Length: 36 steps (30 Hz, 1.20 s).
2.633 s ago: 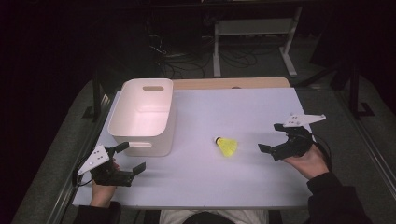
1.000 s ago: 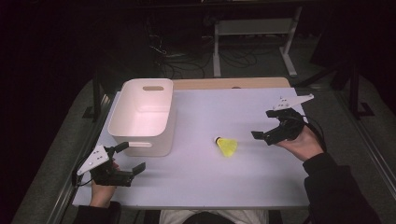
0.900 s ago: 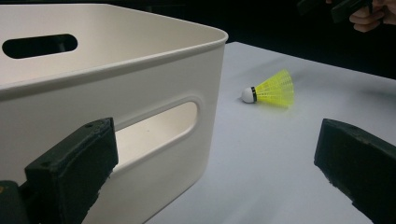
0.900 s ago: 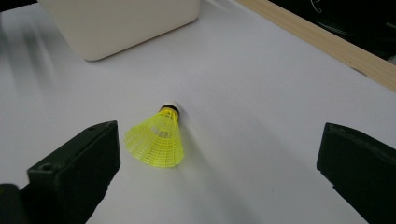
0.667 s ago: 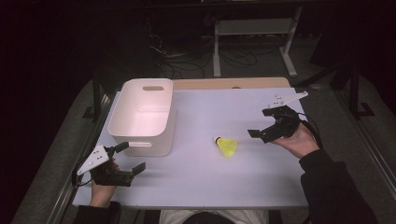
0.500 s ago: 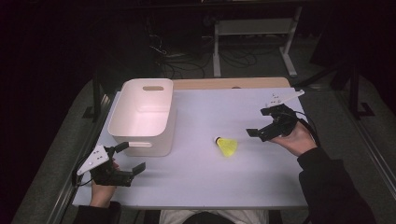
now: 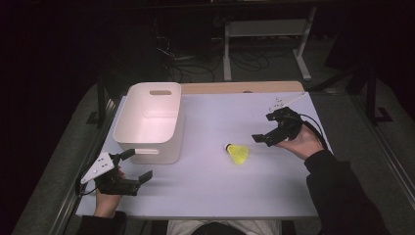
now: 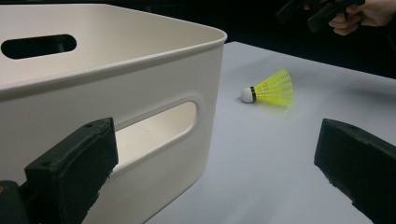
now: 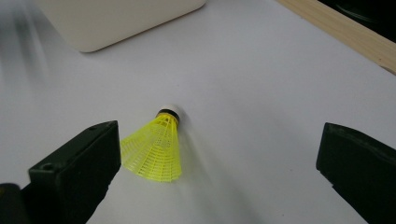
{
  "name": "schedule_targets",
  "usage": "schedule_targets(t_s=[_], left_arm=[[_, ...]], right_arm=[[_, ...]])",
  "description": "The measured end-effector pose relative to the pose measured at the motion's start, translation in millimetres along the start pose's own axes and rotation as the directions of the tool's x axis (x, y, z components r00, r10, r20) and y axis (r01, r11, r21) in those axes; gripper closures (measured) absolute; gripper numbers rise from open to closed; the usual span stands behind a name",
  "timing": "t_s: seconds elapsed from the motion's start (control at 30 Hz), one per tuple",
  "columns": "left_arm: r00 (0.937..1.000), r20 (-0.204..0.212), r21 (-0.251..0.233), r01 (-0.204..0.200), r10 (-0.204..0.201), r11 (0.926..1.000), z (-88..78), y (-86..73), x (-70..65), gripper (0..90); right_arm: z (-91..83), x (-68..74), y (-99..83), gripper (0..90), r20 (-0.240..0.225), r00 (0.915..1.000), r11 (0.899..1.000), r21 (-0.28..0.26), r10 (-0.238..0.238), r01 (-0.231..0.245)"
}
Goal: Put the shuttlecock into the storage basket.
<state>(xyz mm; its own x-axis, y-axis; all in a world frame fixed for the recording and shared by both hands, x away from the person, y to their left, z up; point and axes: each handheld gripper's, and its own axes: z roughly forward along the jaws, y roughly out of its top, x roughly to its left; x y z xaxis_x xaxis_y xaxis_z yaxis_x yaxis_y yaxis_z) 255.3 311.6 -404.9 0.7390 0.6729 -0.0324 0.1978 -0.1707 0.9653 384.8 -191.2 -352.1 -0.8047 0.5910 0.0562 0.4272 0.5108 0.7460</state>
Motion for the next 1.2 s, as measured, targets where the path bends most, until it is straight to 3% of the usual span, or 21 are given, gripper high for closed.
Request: schedule_targets(t_s=[0.3,0.63,0.83,0.9,1.0,1.2], left_arm=[[1.0000,0.001,0.000,-0.001,0.001,1.0000,-0.1,0.1,0.1,0.0],[1.0000,0.003,0.000,-0.003,0.003,1.0000,-0.1,0.0,0.1,0.0],[1.0000,0.004,-0.001,-0.004,0.004,1.0000,-0.3,0.0,0.1,0.0],[1.0000,0.004,-0.001,-0.004,0.004,1.0000,-0.7,0.0,0.0,0.0],[1.0000,0.005,0.001,-0.005,0.005,1.0000,-1.1,-0.2,-0.2,0.0],[1.0000,0.003,0.003,-0.001,0.001,1.0000,-2.6,-1.1,-1.4,0.0]], right_arm=[[15.6,-1.5,0.7,4.9,-0.014,0.9999,0.999,0.032,-0.009,0.010],[30.3,-7.5,-0.6,25.6,-0.065,0.9978,0.997,0.074,-0.011,0.016],[39.7,-9.9,-3.0,41.5,-0.077,0.9969,0.994,0.103,-0.015,0.022],[42.2,-10.4,-3.4,48.6,-0.082,0.9966,0.994,0.106,-0.009,0.018],[46.7,-11.5,-4.4,66.3,-0.112,0.9937,0.992,0.130,0.004,0.011],[55.0,-11.0,-6.9,85.4,-0.115,0.9931,0.986,0.165,0.018,0.001]])
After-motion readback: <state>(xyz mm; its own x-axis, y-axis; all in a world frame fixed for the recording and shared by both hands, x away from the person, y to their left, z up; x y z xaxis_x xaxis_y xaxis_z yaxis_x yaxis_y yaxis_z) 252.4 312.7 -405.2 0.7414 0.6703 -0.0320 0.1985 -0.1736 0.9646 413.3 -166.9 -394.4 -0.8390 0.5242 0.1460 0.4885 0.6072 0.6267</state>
